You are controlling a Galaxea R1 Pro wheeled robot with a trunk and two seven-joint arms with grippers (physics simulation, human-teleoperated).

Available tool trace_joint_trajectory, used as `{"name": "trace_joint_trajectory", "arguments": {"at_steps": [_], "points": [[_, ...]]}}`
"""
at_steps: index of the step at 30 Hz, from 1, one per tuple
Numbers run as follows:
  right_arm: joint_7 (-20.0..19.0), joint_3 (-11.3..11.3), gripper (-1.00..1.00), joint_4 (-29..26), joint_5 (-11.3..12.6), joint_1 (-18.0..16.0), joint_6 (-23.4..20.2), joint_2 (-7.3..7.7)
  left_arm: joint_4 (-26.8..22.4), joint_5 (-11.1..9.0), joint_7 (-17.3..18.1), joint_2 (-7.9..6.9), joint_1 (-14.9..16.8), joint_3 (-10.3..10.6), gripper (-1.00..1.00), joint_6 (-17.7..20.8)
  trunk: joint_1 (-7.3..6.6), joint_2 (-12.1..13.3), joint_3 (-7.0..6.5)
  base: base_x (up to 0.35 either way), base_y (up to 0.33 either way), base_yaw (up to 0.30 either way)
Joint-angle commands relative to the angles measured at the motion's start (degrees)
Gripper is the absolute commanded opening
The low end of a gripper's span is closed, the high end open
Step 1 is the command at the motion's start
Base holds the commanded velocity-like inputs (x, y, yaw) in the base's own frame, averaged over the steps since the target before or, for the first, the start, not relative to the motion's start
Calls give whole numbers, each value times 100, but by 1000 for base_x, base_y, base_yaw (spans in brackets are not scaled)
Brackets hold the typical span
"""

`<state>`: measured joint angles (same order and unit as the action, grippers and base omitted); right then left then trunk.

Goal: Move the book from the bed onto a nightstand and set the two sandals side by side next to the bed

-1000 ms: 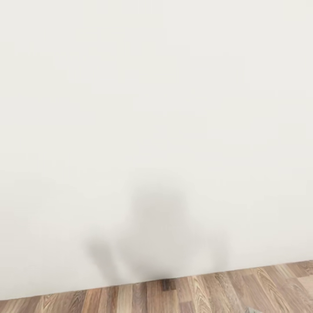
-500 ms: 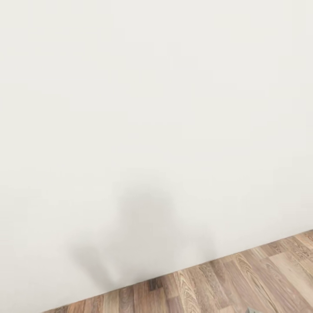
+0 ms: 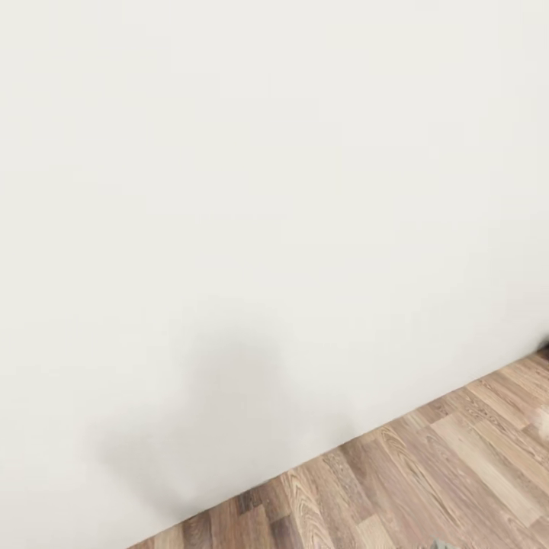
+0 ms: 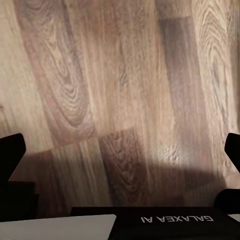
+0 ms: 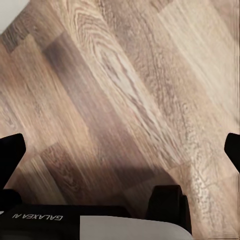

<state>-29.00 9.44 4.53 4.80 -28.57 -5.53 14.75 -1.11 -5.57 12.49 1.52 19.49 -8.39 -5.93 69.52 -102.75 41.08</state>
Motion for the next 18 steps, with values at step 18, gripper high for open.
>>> {"name": "trace_joint_trajectory", "arguments": {"at_steps": [18], "points": [[-16, 23, 100, 13, 56, -8, -42, 2, 0, -64, 33, 0, 2, -25, 100, -1, -1, -3, 5, 0, 0, -300]]}}
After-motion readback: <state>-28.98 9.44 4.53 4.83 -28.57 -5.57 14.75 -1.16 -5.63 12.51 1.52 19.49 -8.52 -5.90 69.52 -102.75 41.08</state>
